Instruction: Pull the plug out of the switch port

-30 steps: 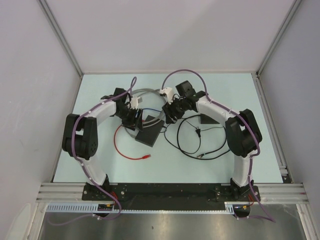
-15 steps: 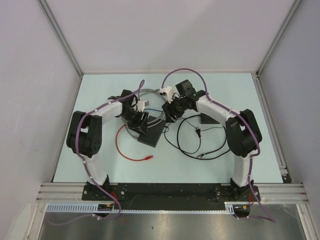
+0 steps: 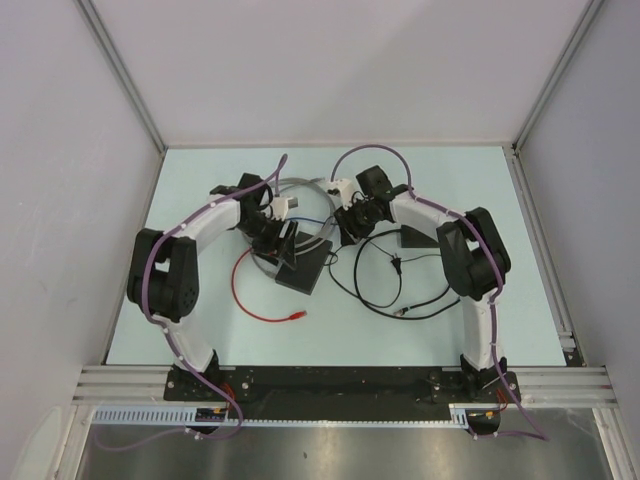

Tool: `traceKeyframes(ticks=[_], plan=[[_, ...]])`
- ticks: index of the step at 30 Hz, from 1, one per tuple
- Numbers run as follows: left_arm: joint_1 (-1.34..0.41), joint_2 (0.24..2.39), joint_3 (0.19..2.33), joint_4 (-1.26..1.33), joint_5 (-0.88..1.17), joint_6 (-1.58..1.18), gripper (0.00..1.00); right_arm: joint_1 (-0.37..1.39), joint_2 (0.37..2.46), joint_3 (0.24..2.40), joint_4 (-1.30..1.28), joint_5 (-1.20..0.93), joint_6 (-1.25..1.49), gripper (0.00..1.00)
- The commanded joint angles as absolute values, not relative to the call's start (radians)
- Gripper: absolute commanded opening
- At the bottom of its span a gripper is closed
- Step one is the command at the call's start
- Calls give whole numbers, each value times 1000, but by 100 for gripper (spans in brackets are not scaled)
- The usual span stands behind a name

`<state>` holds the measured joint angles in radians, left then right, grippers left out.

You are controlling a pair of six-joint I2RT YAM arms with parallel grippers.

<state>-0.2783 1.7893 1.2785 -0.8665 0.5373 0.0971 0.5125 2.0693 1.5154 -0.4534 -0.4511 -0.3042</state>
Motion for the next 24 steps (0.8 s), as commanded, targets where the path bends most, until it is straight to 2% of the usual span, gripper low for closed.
traceKeyframes(ticks=[1, 11, 24], plan=[[-275, 1746, 1335, -870, 601, 92, 71, 506, 2101, 1526, -396, -431, -271, 43], [-275, 1770, 1358, -842, 638, 83, 69, 485, 2062, 1444, -472, -319, -340, 36], [-278, 1810, 1367, -769, 660, 49, 69, 399, 1951, 1348, -555, -250, -436, 34]])
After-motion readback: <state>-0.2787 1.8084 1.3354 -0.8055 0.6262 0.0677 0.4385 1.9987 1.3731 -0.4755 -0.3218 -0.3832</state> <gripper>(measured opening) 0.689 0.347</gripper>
